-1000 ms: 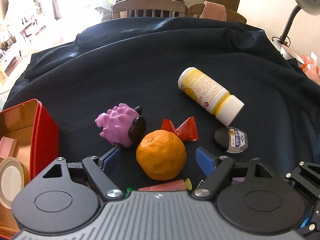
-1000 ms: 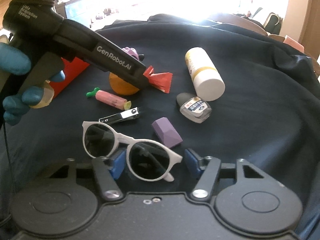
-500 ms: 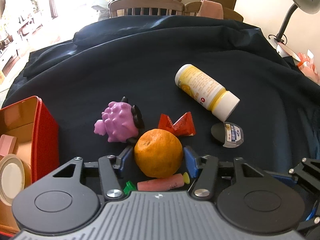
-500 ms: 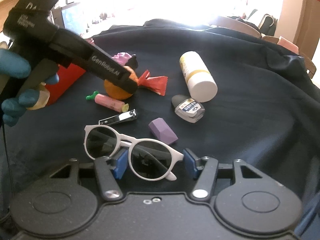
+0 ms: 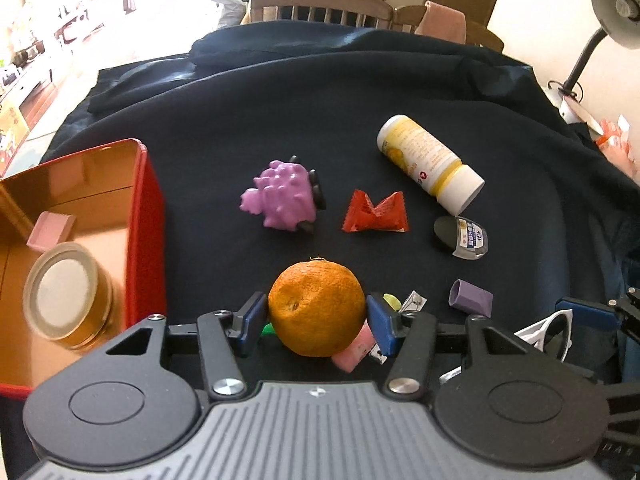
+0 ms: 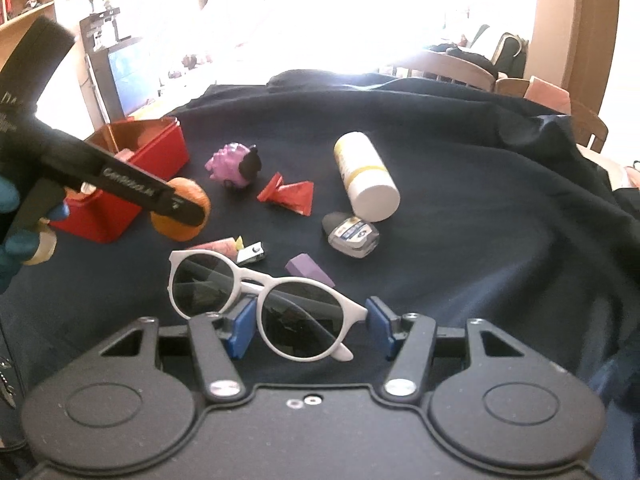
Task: Organize rigid objects
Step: 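Carry the orange and sunglasses into the red tin and release both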
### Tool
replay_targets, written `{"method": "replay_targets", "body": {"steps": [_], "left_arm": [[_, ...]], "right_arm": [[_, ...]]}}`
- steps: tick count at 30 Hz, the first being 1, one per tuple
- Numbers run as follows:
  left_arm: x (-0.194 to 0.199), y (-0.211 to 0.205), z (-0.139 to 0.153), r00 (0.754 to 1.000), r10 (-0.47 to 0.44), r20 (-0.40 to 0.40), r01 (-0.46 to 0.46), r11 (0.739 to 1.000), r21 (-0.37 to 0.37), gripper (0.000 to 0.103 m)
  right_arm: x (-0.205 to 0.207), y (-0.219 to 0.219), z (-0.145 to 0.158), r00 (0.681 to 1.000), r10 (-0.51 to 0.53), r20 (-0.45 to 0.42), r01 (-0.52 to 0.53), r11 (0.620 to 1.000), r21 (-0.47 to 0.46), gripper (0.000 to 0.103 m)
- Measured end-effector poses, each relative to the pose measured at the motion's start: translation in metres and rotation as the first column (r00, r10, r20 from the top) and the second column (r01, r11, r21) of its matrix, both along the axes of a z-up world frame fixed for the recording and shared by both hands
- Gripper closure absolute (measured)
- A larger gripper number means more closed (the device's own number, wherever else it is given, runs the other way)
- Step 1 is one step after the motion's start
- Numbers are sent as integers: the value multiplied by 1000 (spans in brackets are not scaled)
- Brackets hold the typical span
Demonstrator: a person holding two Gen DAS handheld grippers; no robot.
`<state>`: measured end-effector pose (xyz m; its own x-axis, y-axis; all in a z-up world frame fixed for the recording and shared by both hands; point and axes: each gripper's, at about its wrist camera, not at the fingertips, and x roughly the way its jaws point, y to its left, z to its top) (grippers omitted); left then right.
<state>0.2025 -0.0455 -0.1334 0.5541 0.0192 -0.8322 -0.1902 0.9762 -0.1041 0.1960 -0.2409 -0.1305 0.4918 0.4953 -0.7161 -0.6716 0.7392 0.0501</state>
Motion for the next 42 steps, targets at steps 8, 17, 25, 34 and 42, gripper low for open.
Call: {"method": "replay_targets", "body": {"steps": [8, 17, 25, 34, 42], "left_arm": [[-29, 14, 26, 998, 47, 40, -46, 999, -8, 49], [-57, 40, 49, 992, 98, 80, -96, 995, -20, 49], [-80, 79, 58, 985, 152, 86, -150, 988, -23, 49], [-99, 123, 61, 977, 195, 89, -194, 981, -18, 49], [-103, 157, 56, 976, 207, 74, -207, 978, -5, 49]], "right_arm": [[-10, -4, 27, 1000, -10, 26, 9, 999, 33, 46], [-14, 15, 52, 999, -8, 53, 4, 998, 61, 46], [-22, 46, 70, 997, 17, 75, -23, 997, 79, 46], [-30, 100, 79, 995, 63, 81, -69, 995, 78, 46], [-25, 157, 78, 996, 65, 61, -69, 995, 66, 46]]}}
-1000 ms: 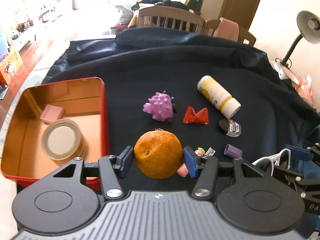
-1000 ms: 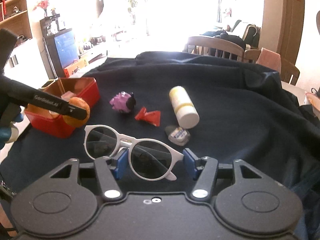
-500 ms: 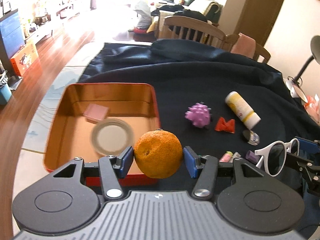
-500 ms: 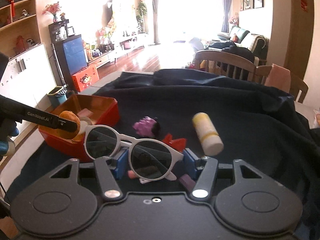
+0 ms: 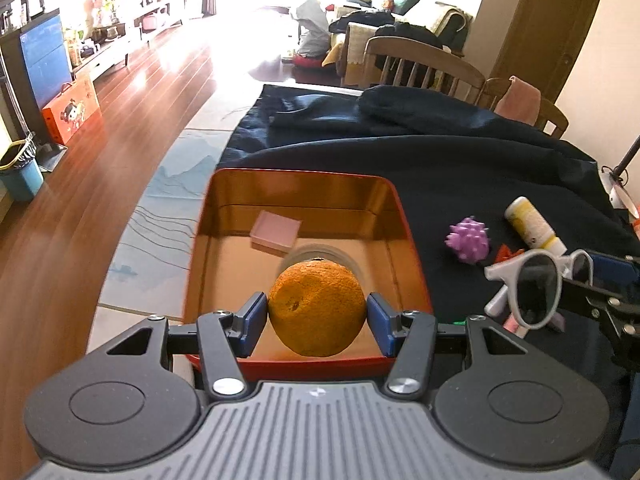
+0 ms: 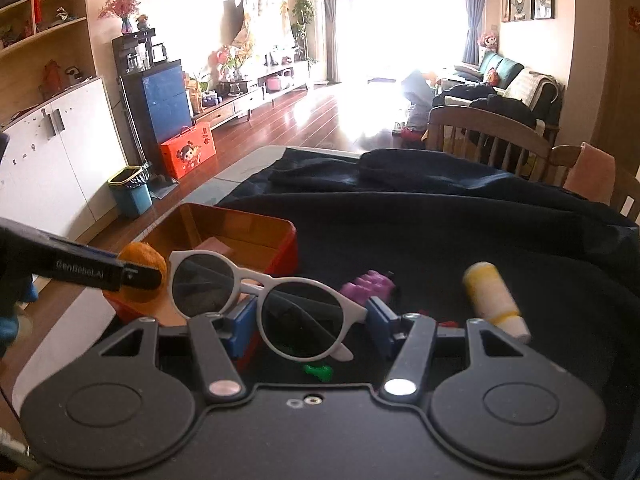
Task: Organize rigid objects
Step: 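Carry the orange and sunglasses into the red tin and release both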
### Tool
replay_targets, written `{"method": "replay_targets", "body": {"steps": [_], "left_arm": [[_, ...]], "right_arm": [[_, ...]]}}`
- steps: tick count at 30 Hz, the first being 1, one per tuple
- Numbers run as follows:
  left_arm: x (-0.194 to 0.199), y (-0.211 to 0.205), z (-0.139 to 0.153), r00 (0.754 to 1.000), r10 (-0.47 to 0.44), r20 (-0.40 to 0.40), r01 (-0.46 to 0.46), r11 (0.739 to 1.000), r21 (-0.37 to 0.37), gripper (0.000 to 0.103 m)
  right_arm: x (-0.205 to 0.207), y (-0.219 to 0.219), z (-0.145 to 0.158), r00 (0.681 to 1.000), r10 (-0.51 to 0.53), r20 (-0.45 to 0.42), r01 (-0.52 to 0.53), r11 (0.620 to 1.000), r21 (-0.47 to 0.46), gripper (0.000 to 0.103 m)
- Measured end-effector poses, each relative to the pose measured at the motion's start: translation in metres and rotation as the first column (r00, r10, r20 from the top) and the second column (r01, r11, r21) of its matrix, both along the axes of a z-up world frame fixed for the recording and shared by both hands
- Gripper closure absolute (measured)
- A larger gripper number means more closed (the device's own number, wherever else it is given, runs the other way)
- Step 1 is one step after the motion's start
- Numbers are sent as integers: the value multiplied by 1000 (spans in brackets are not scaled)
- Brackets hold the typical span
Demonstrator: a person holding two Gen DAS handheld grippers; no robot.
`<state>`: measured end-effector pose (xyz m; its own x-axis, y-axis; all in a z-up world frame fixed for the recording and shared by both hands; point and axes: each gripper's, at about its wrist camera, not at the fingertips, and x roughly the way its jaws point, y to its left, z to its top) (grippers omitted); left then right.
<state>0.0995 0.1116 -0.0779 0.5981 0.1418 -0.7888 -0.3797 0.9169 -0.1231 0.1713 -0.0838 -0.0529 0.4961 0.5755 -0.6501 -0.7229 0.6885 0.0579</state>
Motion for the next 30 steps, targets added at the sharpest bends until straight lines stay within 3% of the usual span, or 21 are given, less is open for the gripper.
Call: {"method": "replay_targets", "body": {"steps": [9, 13, 20, 30], "left_arm": [[11, 30, -11, 999, -30, -17, 30, 999, 12, 49], [18, 48, -14, 999, -28, -18, 28, 1000, 11, 49], [41, 75, -16, 999, -45, -3, 45, 999, 21, 49], [79, 84, -29, 992, -122, -18, 122, 992, 9, 49]], "right_arm": [[13, 63, -10, 1000, -11, 8, 11, 999, -33, 46], [14, 86, -18, 999, 25, 47, -21, 996, -86, 46], [5, 111, -32, 993, 112, 42, -105, 984, -141, 46], [-10, 145, -49, 976, 219, 17, -210, 953, -220, 46]]}}
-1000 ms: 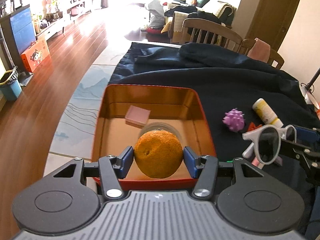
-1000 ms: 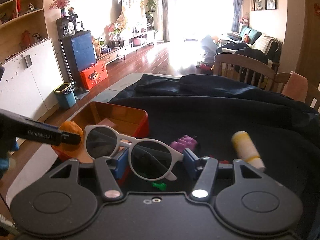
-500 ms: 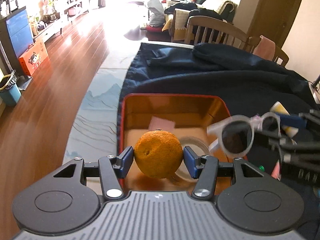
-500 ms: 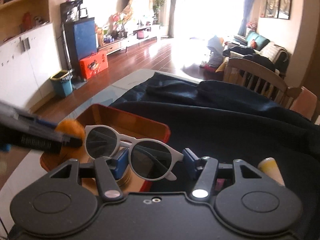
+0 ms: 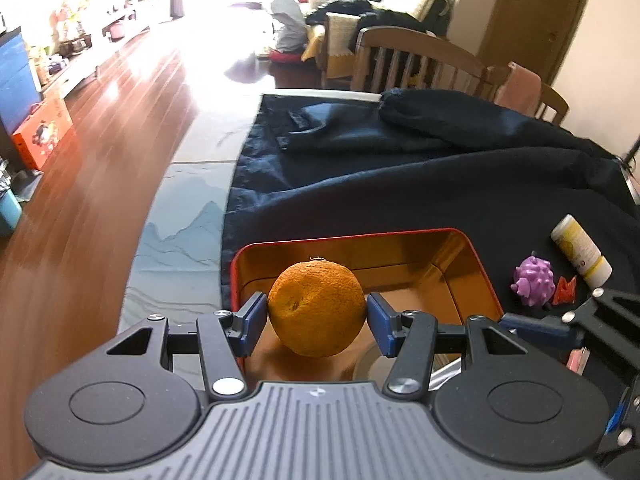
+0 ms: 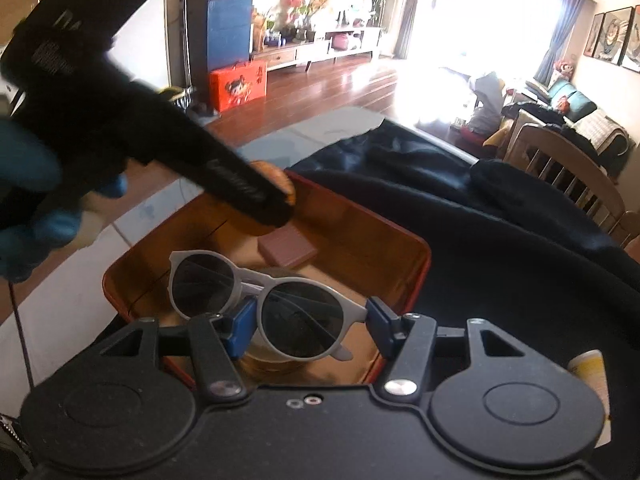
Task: Organize rigid objects
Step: 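Carry the orange and sunglasses into the red tin and release both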
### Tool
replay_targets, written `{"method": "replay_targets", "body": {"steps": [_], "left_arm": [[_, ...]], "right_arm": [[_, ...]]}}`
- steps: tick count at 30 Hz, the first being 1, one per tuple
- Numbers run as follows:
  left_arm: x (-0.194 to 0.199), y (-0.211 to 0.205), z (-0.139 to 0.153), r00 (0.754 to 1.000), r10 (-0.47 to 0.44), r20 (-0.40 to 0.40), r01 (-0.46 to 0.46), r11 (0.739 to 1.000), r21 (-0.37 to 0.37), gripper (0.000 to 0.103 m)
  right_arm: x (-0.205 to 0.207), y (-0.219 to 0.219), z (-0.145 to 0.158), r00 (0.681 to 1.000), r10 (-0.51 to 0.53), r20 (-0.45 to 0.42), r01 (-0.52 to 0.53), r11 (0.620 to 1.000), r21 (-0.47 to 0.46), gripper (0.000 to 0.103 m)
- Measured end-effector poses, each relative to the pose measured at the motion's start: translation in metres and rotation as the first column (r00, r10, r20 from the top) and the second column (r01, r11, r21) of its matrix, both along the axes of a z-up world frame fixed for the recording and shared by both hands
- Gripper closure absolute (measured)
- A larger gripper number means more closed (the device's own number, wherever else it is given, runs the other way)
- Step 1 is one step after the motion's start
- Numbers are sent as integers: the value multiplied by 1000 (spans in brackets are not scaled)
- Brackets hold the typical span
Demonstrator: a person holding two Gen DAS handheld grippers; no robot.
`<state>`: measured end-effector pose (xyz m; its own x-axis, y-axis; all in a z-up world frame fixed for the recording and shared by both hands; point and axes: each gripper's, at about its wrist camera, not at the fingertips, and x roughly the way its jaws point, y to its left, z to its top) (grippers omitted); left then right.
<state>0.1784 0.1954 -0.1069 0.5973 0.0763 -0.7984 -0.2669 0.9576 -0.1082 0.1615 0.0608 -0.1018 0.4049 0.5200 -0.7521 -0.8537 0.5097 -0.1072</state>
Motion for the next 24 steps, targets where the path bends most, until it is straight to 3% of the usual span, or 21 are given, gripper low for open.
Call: {"method": "replay_targets", "body": {"steps": [9, 18, 24], "left_arm": [[18, 5, -20, 999, -31, -38, 31, 999, 12, 49], [23, 1, -23, 996, -87, -19, 88, 995, 44, 49], [28, 0, -24, 996, -84, -30, 87, 993, 80, 48]], "right_arm": [[-10, 13, -11, 999, 16, -47, -17, 999, -29, 46], [-16, 18, -18, 997, 10, -78, -14, 999, -50, 45], [-20, 12, -16, 996, 3, -87, -7, 999, -48, 39]]}}
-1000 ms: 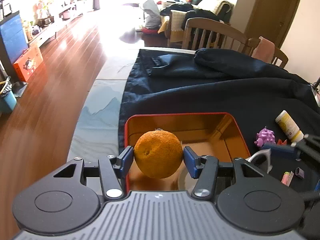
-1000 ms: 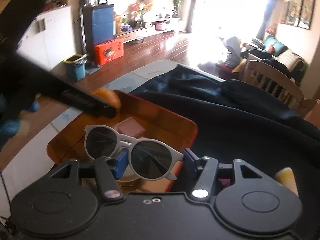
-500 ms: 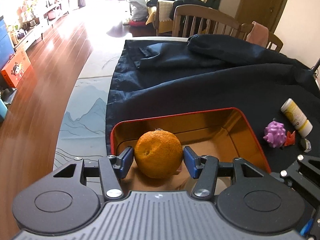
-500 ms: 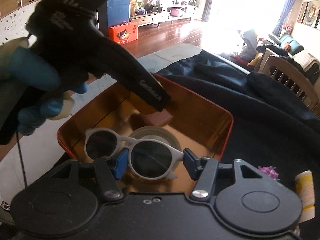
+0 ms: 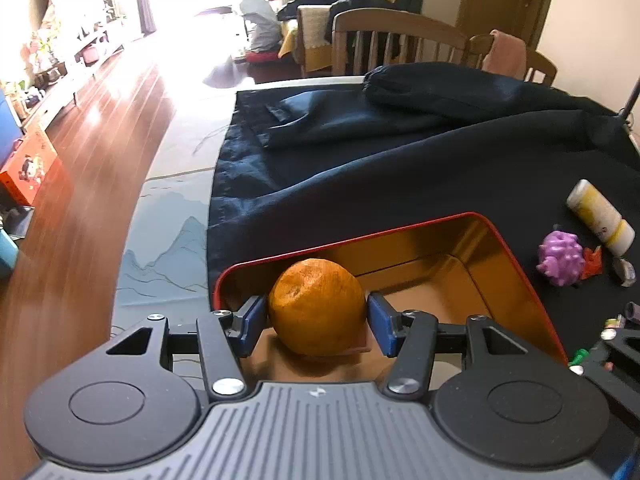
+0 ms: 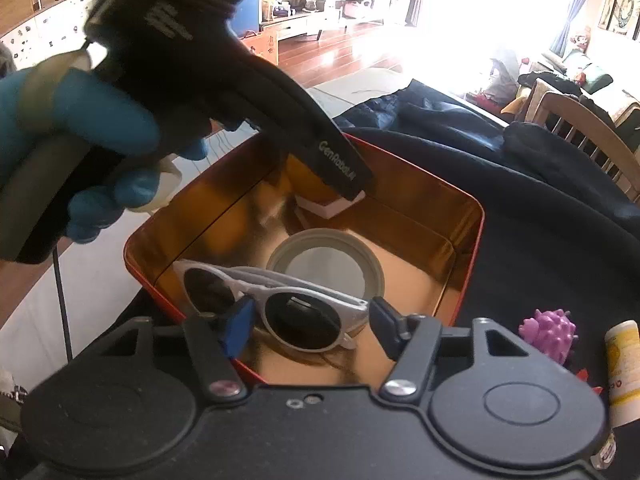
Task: Organize rigid objects
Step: 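Carry the orange and sunglasses into the red tin and release both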
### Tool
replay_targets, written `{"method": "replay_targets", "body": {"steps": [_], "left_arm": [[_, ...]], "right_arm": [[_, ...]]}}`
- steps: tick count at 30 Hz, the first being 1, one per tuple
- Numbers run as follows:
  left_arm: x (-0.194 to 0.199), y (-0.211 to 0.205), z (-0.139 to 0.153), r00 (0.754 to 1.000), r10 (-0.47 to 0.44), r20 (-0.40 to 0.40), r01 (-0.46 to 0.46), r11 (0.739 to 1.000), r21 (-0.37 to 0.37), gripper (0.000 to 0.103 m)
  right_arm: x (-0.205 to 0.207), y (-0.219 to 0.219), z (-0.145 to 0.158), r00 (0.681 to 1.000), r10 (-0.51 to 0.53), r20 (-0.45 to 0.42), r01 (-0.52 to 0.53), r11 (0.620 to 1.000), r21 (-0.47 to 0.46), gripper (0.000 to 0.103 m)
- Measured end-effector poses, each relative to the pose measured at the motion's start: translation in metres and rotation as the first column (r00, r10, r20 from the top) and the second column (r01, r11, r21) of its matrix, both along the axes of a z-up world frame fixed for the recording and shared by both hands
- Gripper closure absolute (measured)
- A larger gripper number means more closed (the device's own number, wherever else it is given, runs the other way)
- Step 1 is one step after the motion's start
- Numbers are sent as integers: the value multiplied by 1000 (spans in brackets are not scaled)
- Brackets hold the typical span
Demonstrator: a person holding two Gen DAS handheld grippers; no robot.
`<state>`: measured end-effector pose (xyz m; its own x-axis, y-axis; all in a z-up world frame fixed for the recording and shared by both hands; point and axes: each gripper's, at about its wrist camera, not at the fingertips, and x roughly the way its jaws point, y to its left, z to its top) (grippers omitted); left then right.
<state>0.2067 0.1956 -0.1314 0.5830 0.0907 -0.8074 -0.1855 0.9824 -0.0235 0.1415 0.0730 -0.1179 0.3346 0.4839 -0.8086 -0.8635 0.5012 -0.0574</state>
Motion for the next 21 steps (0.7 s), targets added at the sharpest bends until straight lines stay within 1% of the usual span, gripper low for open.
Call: {"method": "replay_targets", "body": {"steps": [3, 8, 11, 14, 16, 21], "left_arm": [[2, 2, 1, 1000, 9, -4, -9, 1000, -13, 48], [0, -2, 3, 1000, 14, -2, -14, 1000, 8, 48], [-3, -4, 8, 1000, 5, 16, -5, 1000, -3, 47], [-8, -9, 12, 1000, 0, 24, 0, 1000, 10, 46], [-12, -11, 15, 1000, 3, 27, -3, 1000, 20, 46], [-24, -12, 20, 999, 24, 36, -24, 1000, 8, 46]], "right_arm": [[-1, -5, 2, 1000, -9, -2, 9, 1000, 7, 38], [0, -16, 7, 1000, -30, -4, 30, 999, 32, 35], [0, -22, 9, 999, -45, -5, 45, 998, 44, 33], [-1, -27, 13, 999, -53, -7, 53, 997, 59, 32], [-3, -30, 16, 998, -55, -5, 55, 996, 71, 31], [-3, -41, 25, 998, -63, 0, 63, 992, 109, 28]]}}
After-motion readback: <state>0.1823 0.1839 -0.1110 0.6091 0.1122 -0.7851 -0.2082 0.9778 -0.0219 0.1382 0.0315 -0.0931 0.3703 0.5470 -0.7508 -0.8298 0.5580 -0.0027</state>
